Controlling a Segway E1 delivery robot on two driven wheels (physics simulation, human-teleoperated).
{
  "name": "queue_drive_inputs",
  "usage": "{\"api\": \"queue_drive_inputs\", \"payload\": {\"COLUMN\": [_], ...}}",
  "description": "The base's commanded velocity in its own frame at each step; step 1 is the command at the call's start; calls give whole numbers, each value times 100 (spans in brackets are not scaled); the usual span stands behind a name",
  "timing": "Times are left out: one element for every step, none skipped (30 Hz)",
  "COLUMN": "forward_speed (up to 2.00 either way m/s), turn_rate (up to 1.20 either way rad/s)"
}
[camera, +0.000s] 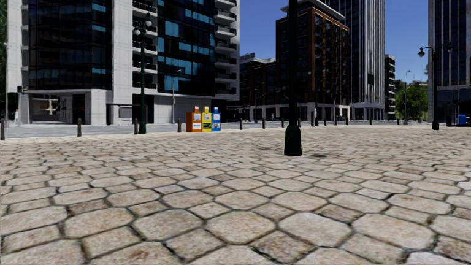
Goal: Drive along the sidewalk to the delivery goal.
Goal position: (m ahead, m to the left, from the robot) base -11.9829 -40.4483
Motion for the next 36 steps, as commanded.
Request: {"api": "queue_drive_inputs", "payload": {"forward_speed": [200, 200, 200, 200, 200, 200, 200, 200, 200, 200, 200, 200, 200, 200, 200, 200, 200, 200, 200, 200, 200, 200, 200, 200, 200, 200, 200, 200, 200, 200, 200, 200, 200, 200, 200, 200], "turn_rate": [-99, -99, -99, -99, -99, -99, -99, -99, -99, -99, -99, -99, -99, -99, -99, -99, -99, -99, -99, -99, -99, -99, -99, -62, -13, -13, 0, 0, 0, 0, 0, 0, 0, 0, 0, 0]}}
